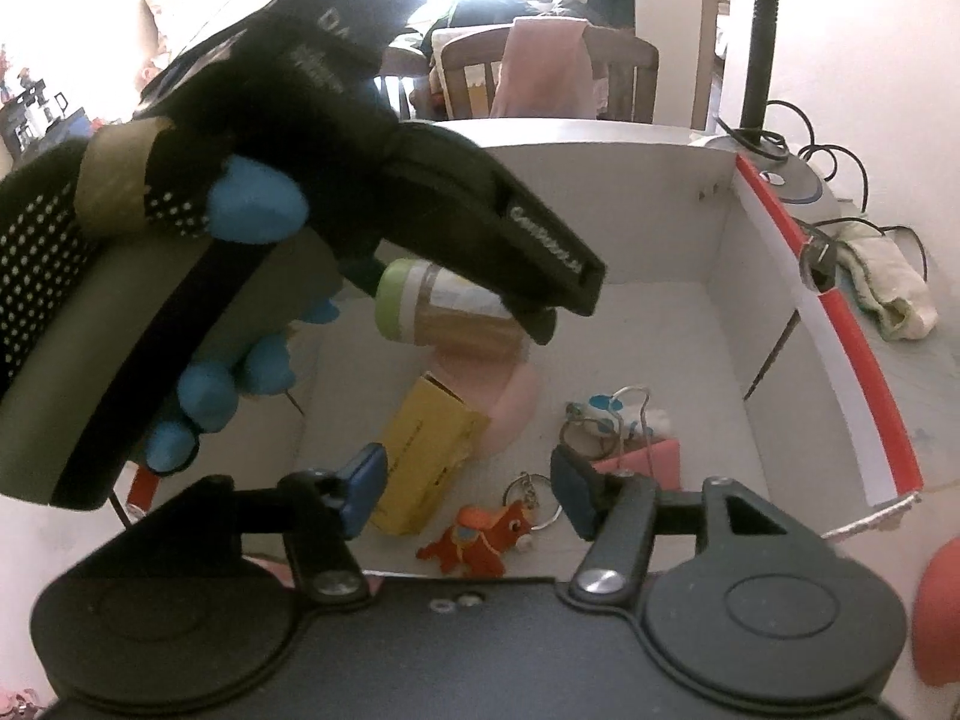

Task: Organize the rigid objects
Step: 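Release the toothpick jar with the left tool while the right tool releases the keychain, then withdraw both tools from the box back to the pile, then grasp the lime highlighter with the left tool while the right tool grasps the white glue stick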

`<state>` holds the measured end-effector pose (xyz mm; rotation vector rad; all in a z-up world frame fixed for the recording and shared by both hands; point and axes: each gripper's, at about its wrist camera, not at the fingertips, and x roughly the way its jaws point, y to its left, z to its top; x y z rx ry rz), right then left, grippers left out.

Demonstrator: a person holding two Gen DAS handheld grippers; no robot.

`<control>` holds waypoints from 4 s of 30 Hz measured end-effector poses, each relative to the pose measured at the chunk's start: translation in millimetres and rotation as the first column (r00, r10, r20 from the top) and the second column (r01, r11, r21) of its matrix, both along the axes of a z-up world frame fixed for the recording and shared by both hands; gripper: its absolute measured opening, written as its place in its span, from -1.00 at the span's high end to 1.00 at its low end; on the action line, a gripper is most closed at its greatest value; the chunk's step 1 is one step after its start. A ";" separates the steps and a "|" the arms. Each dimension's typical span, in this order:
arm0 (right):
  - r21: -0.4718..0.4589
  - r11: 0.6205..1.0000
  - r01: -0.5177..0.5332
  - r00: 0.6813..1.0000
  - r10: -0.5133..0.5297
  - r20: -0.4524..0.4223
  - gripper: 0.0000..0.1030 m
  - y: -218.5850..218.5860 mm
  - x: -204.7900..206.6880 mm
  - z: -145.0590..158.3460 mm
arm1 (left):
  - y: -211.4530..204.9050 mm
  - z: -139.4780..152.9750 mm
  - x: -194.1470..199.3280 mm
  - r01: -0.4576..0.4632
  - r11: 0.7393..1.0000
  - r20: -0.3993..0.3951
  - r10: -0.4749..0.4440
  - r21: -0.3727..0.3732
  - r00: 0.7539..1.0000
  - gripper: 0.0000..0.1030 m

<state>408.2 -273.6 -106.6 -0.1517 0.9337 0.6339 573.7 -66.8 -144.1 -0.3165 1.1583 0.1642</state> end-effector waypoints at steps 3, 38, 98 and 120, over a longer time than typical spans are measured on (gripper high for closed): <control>0.007 1.000 0.007 1.000 -0.007 0.006 -0.24 -1.8 -2.1 3.4 | 1.9 5.0 -5.2 -0.006 1.000 0.013 0.006 0.001 1.000 -0.76; 0.129 0.992 0.003 0.996 -0.015 0.093 -0.55 -29.8 -44.5 67.2 | 11.1 93.9 -120.9 -0.050 0.999 0.263 0.043 0.019 0.964 -0.79; -0.034 0.990 0.134 0.989 -0.135 -0.057 -0.87 257.1 -135.6 -21.8 | 262.2 -37.6 -339.8 -0.199 0.974 0.241 0.169 0.108 0.956 -0.99; -0.185 0.957 0.226 0.967 -0.244 -0.079 -0.75 263.3 -125.7 -58.2 | 262.3 -65.6 -323.5 -0.152 0.973 0.254 0.105 0.173 0.961 -0.95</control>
